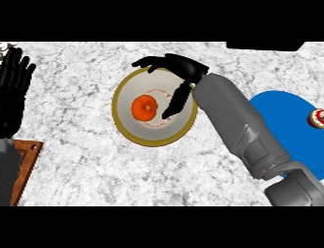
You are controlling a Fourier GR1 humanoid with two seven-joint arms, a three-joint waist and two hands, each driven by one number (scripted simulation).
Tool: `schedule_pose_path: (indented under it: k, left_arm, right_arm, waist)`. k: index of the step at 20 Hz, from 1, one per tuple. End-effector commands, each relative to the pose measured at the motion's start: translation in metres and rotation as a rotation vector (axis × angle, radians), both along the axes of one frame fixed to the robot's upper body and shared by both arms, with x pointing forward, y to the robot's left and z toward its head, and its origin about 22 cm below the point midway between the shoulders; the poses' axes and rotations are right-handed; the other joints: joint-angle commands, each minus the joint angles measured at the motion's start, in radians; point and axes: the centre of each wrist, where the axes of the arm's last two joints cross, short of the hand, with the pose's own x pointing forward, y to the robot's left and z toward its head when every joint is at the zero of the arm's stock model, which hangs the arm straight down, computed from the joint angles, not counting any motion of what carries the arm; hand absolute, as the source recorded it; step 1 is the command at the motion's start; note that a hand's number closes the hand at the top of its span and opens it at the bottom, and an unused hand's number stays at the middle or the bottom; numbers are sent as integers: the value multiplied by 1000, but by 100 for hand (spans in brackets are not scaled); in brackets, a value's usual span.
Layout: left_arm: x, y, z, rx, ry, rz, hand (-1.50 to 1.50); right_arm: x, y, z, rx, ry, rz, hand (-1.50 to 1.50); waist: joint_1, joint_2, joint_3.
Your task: Pick the squash from the plate and place it in the bowl
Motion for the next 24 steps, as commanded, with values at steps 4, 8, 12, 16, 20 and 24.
schedule_pose_path:
  k: [4, 8, 12, 16, 20, 24]
  left_arm:
    - [-1, 10, -1, 6, -4, -4, 0]
    - [-6, 6, -8, -14, -27, -5, 0]
    - [5, -13, 11, -14, -33, -23, 0]
    - [11, -23, 7, -7, -30, -34, 0]
    - [6, -11, 10, -1, -40, -73, 0]
    - [16, -11, 20, -10, -49, -68, 0]
  right_arm:
    - [9, -12, 12, 265, 13, -200, -150]
    - [26, -67, 36, 318, 30, -307, -150]
    - [32, -115, 53, 360, 69, -370, -150]
    - [34, -152, 70, 388, 85, -374, -150]
    - [27, -193, 61, 430, 96, -394, -150]
    - [21, -213, 51, 420, 90, -382, -150]
  waist:
    - [-10, 8, 0]
    - [4, 14, 0]
    - [26, 26, 2]
    - [32, 38, 2]
    - [57, 45, 3]
    - [64, 60, 5]
